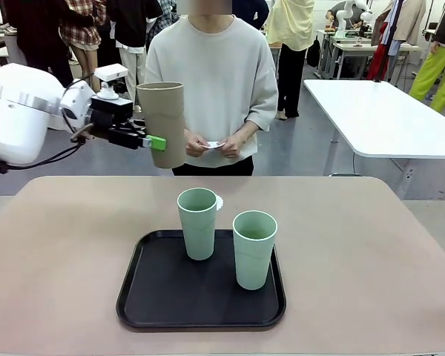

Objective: Place coasters on the table and set cups on them.
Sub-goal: Pick up one Reusable plastic cup and place it on a coaster set by the human.

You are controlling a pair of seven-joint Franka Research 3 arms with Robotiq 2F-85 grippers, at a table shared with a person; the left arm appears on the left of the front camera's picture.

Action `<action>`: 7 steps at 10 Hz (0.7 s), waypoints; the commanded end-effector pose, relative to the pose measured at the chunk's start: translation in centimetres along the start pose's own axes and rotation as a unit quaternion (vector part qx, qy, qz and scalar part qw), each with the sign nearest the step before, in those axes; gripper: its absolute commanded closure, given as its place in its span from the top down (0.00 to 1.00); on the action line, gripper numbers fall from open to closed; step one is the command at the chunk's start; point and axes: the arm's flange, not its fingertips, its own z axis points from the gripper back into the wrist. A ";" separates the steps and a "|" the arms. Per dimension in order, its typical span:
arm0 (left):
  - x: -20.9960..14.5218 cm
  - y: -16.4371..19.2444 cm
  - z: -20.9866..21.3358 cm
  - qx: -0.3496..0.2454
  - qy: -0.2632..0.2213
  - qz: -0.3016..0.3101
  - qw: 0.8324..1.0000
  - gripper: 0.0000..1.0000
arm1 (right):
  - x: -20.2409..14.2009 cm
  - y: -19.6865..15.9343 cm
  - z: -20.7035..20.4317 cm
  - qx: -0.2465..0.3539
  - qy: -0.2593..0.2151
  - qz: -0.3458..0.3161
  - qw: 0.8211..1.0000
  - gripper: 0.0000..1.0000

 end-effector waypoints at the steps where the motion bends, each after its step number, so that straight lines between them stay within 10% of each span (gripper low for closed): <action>1: -1.2 3.4 -1.2 0.011 0.035 -0.027 0.999 0.83 | 0.1 0.0 0.0 0.008 -0.003 0.003 1.000 1.00; 7: -3.9 8.2 -0.6 0.020 -0.018 -0.025 0.999 0.83 | 0.1 0.0 0.0 0.008 -0.003 0.003 1.000 1.00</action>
